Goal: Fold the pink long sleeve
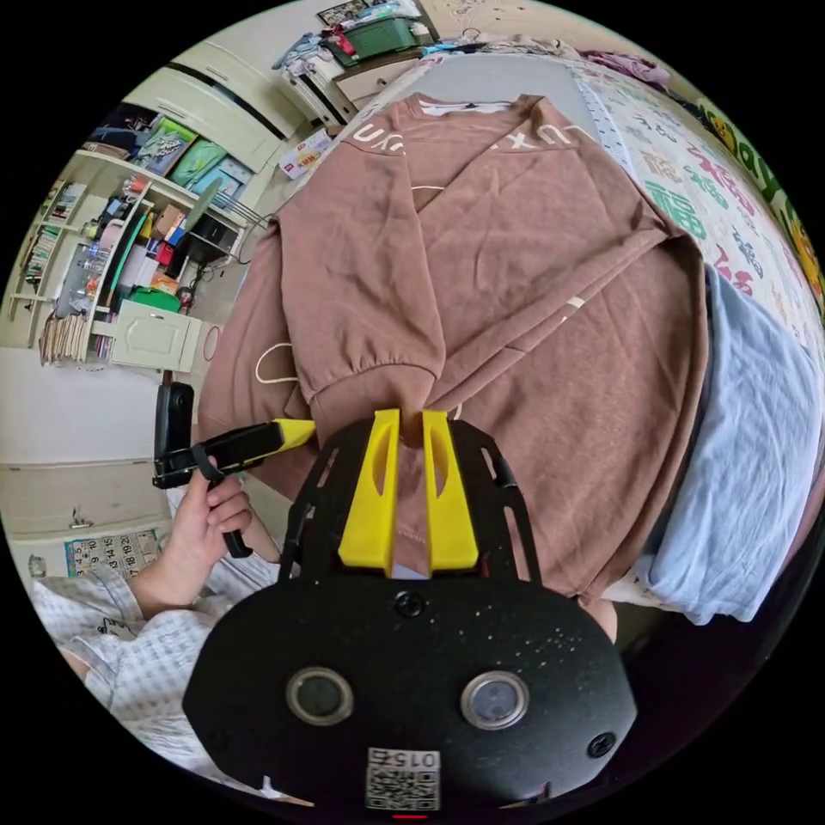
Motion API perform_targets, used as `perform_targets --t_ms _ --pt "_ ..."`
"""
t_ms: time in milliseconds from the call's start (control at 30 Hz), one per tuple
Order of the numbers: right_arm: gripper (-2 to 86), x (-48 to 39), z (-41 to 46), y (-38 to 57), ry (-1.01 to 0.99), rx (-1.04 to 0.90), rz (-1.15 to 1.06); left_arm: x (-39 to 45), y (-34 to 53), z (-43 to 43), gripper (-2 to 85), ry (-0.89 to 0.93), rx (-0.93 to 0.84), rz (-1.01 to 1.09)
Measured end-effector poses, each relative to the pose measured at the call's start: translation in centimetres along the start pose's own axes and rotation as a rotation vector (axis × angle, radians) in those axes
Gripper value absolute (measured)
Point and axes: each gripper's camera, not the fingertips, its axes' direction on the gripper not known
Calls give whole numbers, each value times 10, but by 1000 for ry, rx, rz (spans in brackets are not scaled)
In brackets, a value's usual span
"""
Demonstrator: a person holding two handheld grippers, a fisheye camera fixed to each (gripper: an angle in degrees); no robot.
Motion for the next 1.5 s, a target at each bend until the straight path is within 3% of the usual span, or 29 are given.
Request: perform_targets --t_ms 200,367,533,933,1267,1500 --pt "96 30 1 12 -131 74 110 5 2 -9 10 -115 74 99" --pt "89 28 -17 29 -140 183 55 40 10 47 26 -203 -75 363" --pt "84 24 -15 42 -26 143 -97 60 64 119 82 -463 -174 601" --pt "69 30 -6 44 71 111 -142 38 114 180 61 -717 -213 659" --pt "-6 37 -24 36 84 68 -151 22 153 153 4 -566 -89 574" --pt "23 43 -20 -4 106 -203 -102 12 161 172 3 -626 -154 539"
